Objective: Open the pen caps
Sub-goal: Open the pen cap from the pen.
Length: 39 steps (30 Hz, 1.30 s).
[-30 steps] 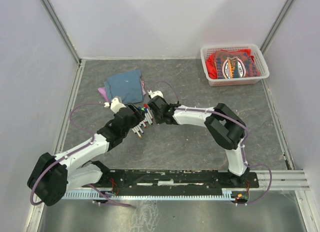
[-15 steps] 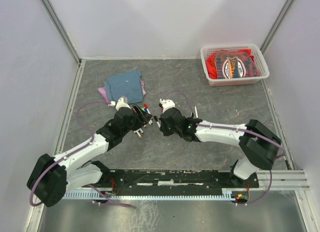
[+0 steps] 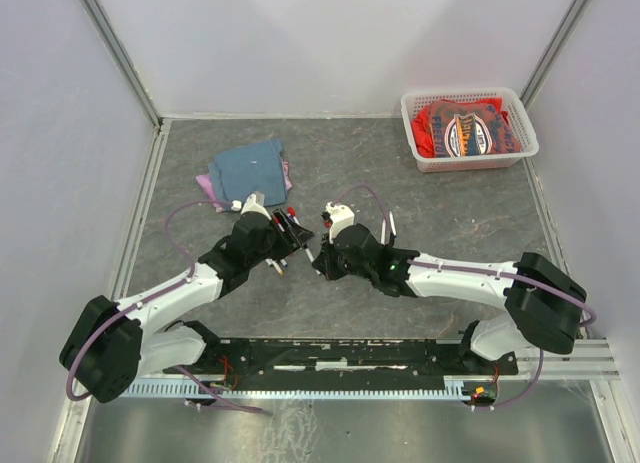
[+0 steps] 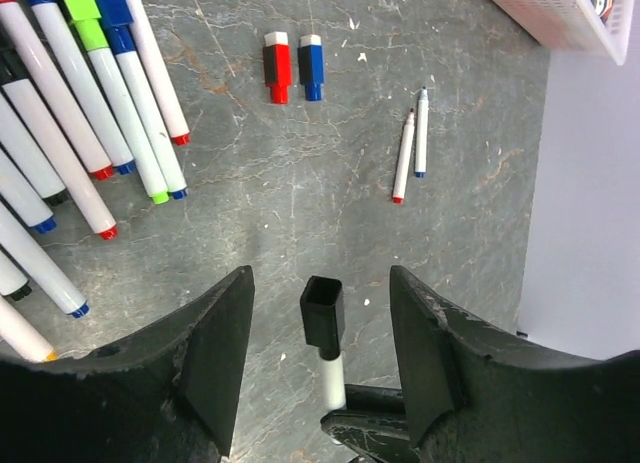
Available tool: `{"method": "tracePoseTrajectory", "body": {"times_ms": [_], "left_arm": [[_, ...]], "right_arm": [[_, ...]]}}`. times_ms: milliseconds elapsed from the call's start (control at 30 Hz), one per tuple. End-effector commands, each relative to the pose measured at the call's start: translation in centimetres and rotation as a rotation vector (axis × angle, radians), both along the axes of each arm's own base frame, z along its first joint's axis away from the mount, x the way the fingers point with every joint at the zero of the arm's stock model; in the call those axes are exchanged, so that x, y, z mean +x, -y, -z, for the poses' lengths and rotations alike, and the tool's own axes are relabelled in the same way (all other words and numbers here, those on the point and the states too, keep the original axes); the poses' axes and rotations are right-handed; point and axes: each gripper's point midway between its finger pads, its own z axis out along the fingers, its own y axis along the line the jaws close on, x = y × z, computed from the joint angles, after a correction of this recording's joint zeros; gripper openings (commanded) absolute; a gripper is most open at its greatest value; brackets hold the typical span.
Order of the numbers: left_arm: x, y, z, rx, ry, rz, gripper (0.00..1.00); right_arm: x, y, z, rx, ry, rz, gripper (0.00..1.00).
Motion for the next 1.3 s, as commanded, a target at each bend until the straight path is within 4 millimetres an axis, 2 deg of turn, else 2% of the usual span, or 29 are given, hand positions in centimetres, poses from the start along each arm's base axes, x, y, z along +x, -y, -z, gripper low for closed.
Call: {"method": "tracePoseTrajectory", "body": {"times_ms": [0, 300, 567, 900, 967, 1033, 1133, 1200, 1267], "left_arm": [[0.7, 0.7, -1.9, -0.074, 0.043, -0.01, 0.61], [0.7, 0.6, -2.1, -0.076, 0.054, -0.014, 0.46], [0.6, 0.6, -2.1, -0.08, 0.055, -0.01, 0.4], [0.7, 0.5, -2.7, -0.08, 0.075, -0.013, 0.05], [0.7, 0.5, -2.7, -0.078, 0.076, -0.009, 0.03], [0.6, 0.5, -3.0, -0.081, 0.084, -0.005, 0.03], [0.6, 0.6, -3.3, -0.091, 0.092, 0.002, 0.03], [0.6, 0.8, -3.5, -0.102, 0.094, 0.009, 0.03], [0.5, 1.1, -3.6, -0.114, 0.093, 0.019, 0.03]], "right_arm": [[-0.3, -1.3, -2.1, 0.097, 0.024, -0.022, 0.01], [-0.7, -1.6, -2.5, 0.127, 0.019, -0.039, 0.01], [-0.9, -1.5, -2.5, 0.139, 0.019, -0.041, 0.01], [-0.6, -1.4, -2.6, 0.132, 0.03, -0.034, 0.01], [-0.6, -1.4, -2.6, 0.13, 0.034, -0.037, 0.01], [-0.5, -1.4, -2.8, 0.133, 0.041, -0.033, 0.09], [-0.4, -1.4, -2.9, 0.136, 0.047, -0.027, 0.33], [-0.3, -1.6, -3.0, 0.133, 0.048, -0.03, 0.4], [-0.2, -1.9, -3.1, 0.132, 0.048, -0.036, 0.43]]}}
